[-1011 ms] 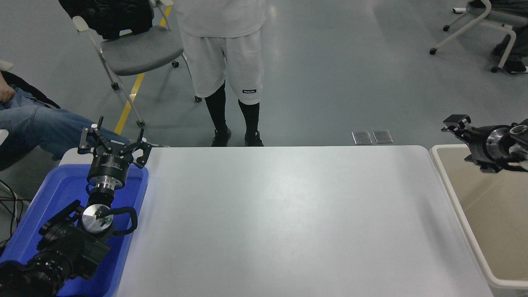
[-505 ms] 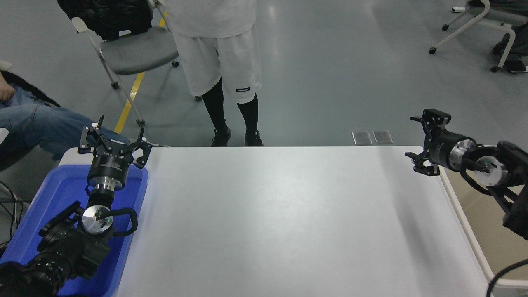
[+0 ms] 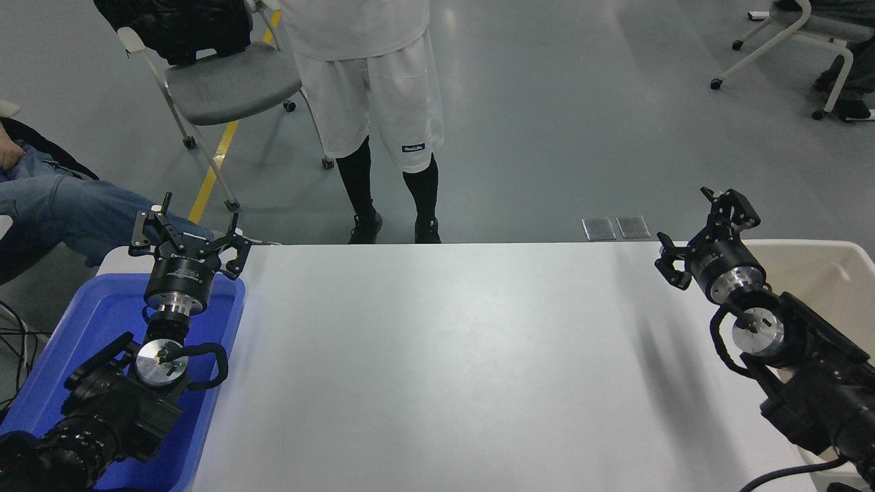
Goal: Pick up paper ball place in dustbin
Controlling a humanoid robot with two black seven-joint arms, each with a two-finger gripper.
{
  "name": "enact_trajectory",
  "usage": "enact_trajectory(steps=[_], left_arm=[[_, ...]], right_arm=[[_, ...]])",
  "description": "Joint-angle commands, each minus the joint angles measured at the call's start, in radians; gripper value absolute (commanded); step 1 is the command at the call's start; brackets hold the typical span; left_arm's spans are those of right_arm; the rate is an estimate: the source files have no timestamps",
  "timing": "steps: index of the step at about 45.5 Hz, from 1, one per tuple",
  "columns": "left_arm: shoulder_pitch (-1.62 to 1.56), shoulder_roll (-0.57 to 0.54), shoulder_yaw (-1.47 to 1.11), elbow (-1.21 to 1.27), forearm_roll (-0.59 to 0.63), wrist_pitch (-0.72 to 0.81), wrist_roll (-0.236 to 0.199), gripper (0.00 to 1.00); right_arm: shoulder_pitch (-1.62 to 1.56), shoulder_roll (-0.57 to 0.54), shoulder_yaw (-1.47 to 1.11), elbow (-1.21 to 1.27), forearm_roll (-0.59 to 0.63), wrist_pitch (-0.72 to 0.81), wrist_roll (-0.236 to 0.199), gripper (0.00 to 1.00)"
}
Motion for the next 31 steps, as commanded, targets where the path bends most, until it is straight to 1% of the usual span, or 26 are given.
enact_trajectory(steps=[1, 9, 12, 14, 18, 20, 31], left_arm=[[0.000, 0.000, 0.000, 0.000, 0.000, 0.000, 0.000, 0.99], [0.000, 0.000, 0.000, 0.000, 0.000, 0.000, 0.000, 0.99], [0.000, 0.000, 0.000, 0.000, 0.000, 0.000, 0.000, 0.99], [0.000, 0.000, 0.000, 0.000, 0.000, 0.000, 0.000, 0.99], [0.000, 0.000, 0.000, 0.000, 0.000, 0.000, 0.000, 0.99], [0.000, 0.000, 0.000, 0.000, 0.000, 0.000, 0.000, 0.99], [0.000, 0.000, 0.000, 0.000, 0.000, 0.000, 0.000, 0.99]], right_arm=[[-0.022, 0.042, 0.005, 0.006, 0.043, 0.000, 0.094, 1.00], [-0.021, 0.040, 0.002, 0.017, 0.029, 0.006, 0.098, 1.00], [-0.019, 0.039, 0.002, 0.020, 0.023, 0.007, 0.107, 1.00], [-0.019, 0.037, -0.001, 0.028, 0.006, 0.007, 0.127, 1.00], [-0.019, 0.037, -0.024, 0.035, -0.052, 0.007, 0.183, 1.00], [-0.016, 0.039, -0.038, 0.037, -0.073, 0.007, 0.202, 1.00], [-0.013, 0.040, -0.064, 0.037, -0.077, 0.007, 0.203, 1.00]])
